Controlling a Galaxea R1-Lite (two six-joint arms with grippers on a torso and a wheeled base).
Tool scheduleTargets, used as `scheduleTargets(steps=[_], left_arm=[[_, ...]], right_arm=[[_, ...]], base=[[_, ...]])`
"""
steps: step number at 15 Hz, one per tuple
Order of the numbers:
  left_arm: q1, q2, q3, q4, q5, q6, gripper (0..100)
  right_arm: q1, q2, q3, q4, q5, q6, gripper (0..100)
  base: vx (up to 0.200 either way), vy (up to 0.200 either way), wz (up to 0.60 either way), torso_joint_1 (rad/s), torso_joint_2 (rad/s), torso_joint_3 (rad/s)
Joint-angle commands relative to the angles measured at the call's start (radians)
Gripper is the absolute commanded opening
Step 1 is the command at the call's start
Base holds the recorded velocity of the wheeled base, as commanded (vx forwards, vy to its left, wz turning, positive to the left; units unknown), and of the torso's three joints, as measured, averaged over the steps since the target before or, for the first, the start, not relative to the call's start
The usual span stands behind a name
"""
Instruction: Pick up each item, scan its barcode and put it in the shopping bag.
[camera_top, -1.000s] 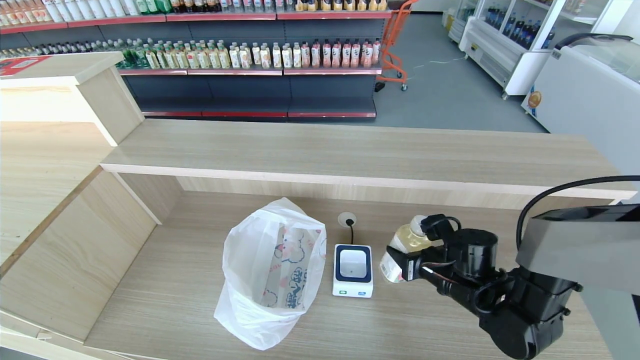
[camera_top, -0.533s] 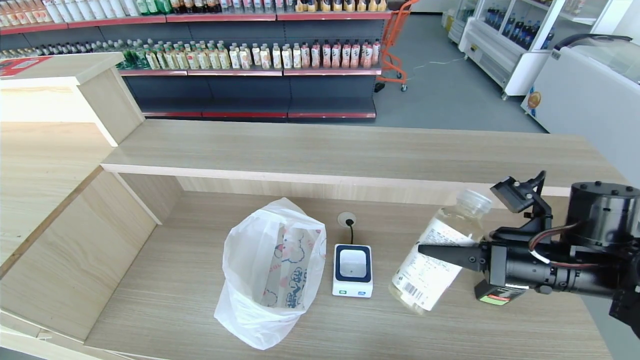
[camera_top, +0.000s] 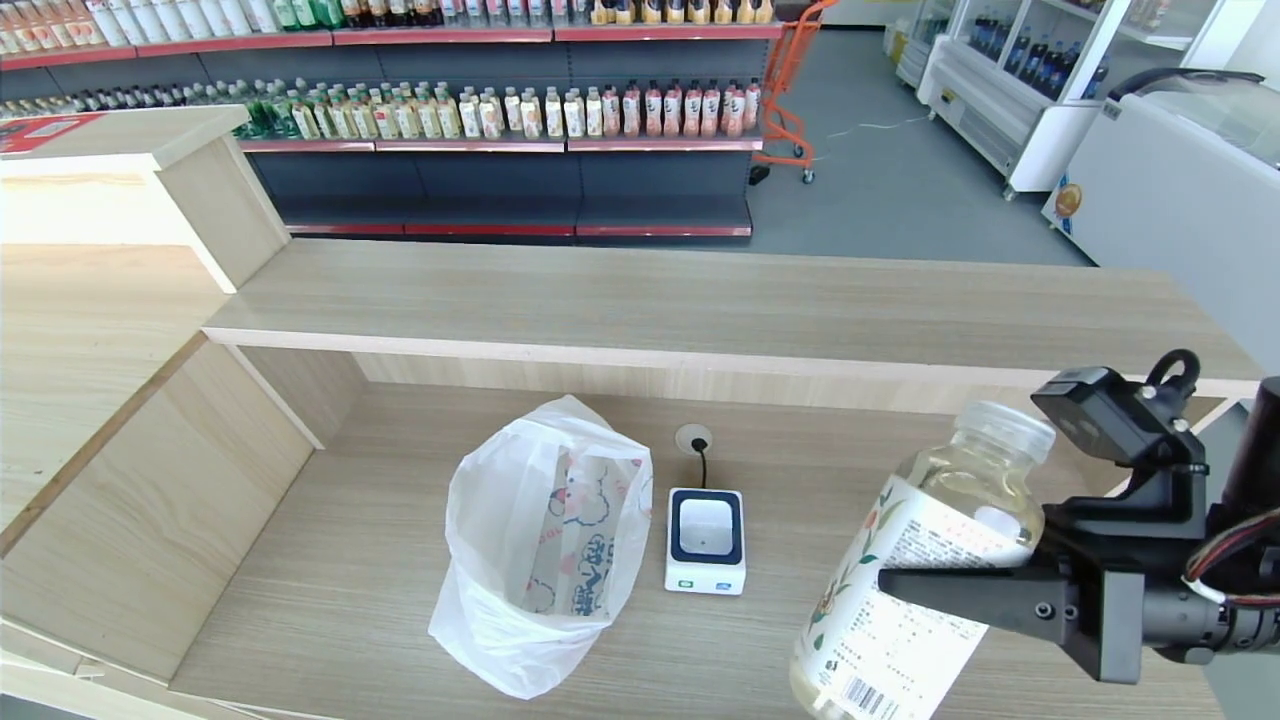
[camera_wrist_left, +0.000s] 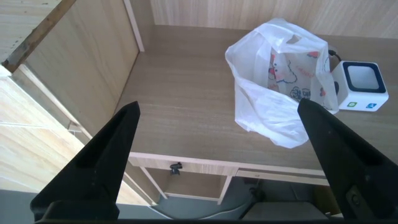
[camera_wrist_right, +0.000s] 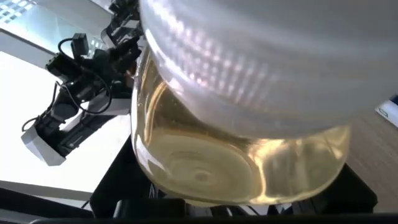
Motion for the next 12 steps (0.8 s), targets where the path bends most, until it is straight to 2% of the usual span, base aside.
scheduleTargets(steps=[1, 5, 7, 12], left_arm=[[0.000, 0.000, -0.001, 0.000, -0.001, 0.000, 100], [0.000, 0.000, -0.001, 0.000, 0.000, 0.000, 100], [0.000, 0.000, -0.001, 0.000, 0.000, 0.000, 100], [0.000, 0.000, -0.001, 0.000, -0.001, 0.000, 100]], right_arm=[[0.034, -0.014, 0.001, -0.002, -0.004, -0.003, 0], [0.039, -0.014, 0.006, -0.002, -0.008, -0.004, 0], [0.040, -0.010, 0.006, -0.002, -0.048, -0.009, 0], [0.030, 0.004, 0.011, -0.009, -0.064, -0.081, 0]], base=[[0.000, 0.000, 0.00, 0.000, 0.00, 0.000], [0.000, 0.000, 0.00, 0.000, 0.00, 0.000], [0.000, 0.000, 0.00, 0.000, 0.00, 0.000], [0.000, 0.000, 0.00, 0.000, 0.00, 0.000]])
